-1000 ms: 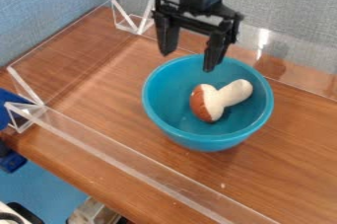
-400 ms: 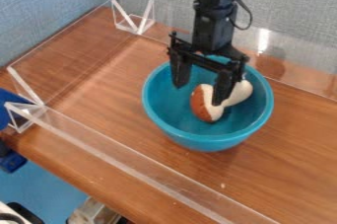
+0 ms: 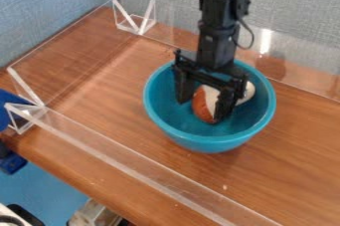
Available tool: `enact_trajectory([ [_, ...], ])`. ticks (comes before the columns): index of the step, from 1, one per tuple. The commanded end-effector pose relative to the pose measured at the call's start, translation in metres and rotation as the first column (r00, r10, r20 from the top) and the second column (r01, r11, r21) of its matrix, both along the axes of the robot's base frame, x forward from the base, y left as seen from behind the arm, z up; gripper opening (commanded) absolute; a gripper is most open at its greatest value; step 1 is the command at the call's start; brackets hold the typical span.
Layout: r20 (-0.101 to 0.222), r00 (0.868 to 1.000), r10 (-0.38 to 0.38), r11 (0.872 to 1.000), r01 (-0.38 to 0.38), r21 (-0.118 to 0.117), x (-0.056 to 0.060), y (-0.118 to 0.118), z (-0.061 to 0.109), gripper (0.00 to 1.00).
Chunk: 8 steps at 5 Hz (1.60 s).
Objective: Remove the mushroom from inside the blue bowl and put it on the table
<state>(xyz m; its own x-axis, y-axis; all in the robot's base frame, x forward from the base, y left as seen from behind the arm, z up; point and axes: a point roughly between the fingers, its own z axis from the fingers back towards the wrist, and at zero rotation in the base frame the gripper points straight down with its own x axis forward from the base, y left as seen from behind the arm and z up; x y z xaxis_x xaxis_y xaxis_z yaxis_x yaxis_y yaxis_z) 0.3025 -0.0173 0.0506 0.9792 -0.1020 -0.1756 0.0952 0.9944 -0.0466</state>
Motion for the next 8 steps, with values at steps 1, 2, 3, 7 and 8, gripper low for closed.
enact_trajectory([
  [1,0.061,0.998,-0.016,1.000,0.016,-0.003,0.014,-0.005,0.008,0.00],
  [2,0.067,0.997,-0.024,1.000,0.024,-0.005,0.015,-0.005,0.008,0.00],
  [3,0.075,0.997,-0.031,0.999,0.032,-0.007,0.016,-0.006,0.010,0.00],
  [7,0.107,0.992,-0.060,0.998,0.062,-0.015,0.019,-0.007,0.018,0.00],
  [8,0.116,0.991,-0.065,0.998,0.068,-0.018,0.019,-0.007,0.019,0.00],
])
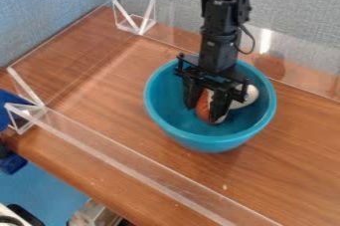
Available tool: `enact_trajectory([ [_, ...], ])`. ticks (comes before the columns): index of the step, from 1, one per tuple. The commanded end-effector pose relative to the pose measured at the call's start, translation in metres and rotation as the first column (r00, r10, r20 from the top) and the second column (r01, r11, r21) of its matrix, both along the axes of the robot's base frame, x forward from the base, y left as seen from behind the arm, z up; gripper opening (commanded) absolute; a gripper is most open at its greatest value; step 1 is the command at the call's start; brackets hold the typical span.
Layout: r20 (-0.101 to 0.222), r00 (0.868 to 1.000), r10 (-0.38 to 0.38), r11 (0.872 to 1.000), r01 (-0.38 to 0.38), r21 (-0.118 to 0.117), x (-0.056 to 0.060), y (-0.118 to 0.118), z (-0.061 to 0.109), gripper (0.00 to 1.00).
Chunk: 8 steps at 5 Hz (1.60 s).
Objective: Remove the mushroom from inside the blue bowl and put it on the table
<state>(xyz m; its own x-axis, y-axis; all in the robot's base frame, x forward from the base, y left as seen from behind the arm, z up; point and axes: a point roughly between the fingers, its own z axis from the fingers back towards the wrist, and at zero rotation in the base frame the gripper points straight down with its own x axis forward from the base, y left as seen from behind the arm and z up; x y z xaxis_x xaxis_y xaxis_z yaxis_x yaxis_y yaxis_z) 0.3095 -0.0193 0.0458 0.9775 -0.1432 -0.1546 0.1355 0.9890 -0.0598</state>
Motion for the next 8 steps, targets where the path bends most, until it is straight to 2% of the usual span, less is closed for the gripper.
enact_trajectory([
  [1,0.104,0.994,-0.032,0.999,0.033,-0.009,0.013,-0.006,0.026,0.00],
  [6,0.138,0.989,-0.057,0.998,0.061,-0.024,0.016,-0.008,0.033,0.00],
  [8,0.161,0.984,-0.075,0.997,0.079,-0.016,0.013,-0.010,0.046,0.00],
])
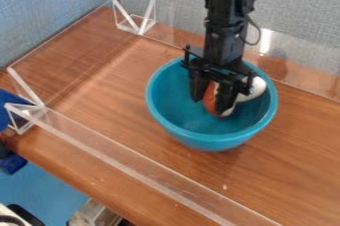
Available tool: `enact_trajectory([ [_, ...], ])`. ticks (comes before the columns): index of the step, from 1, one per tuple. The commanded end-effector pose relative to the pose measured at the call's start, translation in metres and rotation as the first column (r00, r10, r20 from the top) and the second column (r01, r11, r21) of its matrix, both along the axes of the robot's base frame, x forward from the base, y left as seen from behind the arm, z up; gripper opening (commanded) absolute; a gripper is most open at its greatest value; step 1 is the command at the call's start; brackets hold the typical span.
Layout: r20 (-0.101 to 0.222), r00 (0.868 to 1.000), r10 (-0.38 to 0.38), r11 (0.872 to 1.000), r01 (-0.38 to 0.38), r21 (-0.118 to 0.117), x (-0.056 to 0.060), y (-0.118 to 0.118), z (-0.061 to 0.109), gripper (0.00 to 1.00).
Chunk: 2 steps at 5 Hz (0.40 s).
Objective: Remove the mushroom from inside the blue bowl and put it on the table
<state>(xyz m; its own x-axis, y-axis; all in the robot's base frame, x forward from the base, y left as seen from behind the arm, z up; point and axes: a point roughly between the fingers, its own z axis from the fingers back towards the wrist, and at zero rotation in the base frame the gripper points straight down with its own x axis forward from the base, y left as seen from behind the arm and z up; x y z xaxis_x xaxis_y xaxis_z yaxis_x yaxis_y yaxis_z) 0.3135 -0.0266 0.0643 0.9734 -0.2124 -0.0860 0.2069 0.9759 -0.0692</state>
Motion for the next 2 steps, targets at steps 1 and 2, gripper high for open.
enact_trajectory([
  [1,0.099,0.995,-0.018,1.000,0.018,0.002,0.0074,-0.0040,0.0296,0.00],
  [2,0.101,0.994,-0.028,1.000,0.027,0.007,0.0062,-0.0051,0.0296,0.00],
])
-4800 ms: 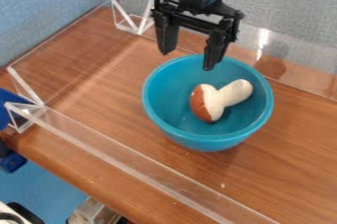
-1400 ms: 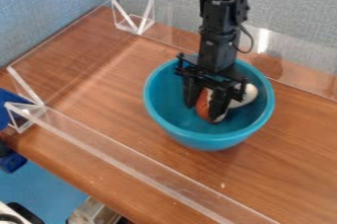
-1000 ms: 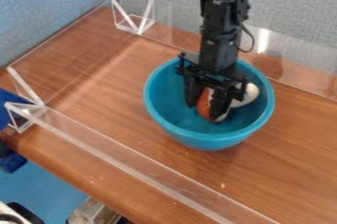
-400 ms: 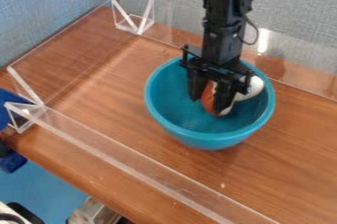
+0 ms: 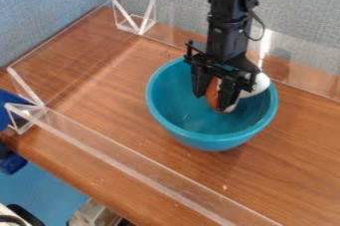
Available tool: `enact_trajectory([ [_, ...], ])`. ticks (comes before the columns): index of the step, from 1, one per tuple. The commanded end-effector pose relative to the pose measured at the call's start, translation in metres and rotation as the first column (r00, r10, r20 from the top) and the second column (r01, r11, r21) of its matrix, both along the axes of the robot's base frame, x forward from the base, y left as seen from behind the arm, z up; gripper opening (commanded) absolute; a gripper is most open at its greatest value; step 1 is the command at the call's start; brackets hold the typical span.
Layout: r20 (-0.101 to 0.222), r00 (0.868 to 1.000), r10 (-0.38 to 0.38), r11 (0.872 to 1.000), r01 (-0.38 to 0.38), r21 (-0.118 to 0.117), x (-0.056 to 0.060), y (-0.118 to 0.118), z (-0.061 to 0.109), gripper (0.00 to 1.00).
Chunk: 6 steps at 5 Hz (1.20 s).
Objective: Remove the mushroom from inside the blue bowl and put it on the table
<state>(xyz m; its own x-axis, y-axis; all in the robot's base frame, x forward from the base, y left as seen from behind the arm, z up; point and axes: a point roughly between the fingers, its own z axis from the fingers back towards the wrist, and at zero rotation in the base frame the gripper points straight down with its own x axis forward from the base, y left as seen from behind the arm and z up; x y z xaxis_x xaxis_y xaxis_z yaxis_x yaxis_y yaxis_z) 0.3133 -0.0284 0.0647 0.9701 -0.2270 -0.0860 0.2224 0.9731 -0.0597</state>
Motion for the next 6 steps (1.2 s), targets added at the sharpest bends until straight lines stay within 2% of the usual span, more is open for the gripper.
enact_trajectory([
  [1,0.102,0.995,-0.022,1.000,0.022,0.001,0.005,-0.004,0.030,0.00],
  [3,0.111,0.993,-0.042,0.999,0.041,0.013,0.002,-0.007,0.033,0.00],
  [6,0.146,0.985,-0.091,0.996,0.087,0.035,-0.007,-0.017,0.051,0.00],
])
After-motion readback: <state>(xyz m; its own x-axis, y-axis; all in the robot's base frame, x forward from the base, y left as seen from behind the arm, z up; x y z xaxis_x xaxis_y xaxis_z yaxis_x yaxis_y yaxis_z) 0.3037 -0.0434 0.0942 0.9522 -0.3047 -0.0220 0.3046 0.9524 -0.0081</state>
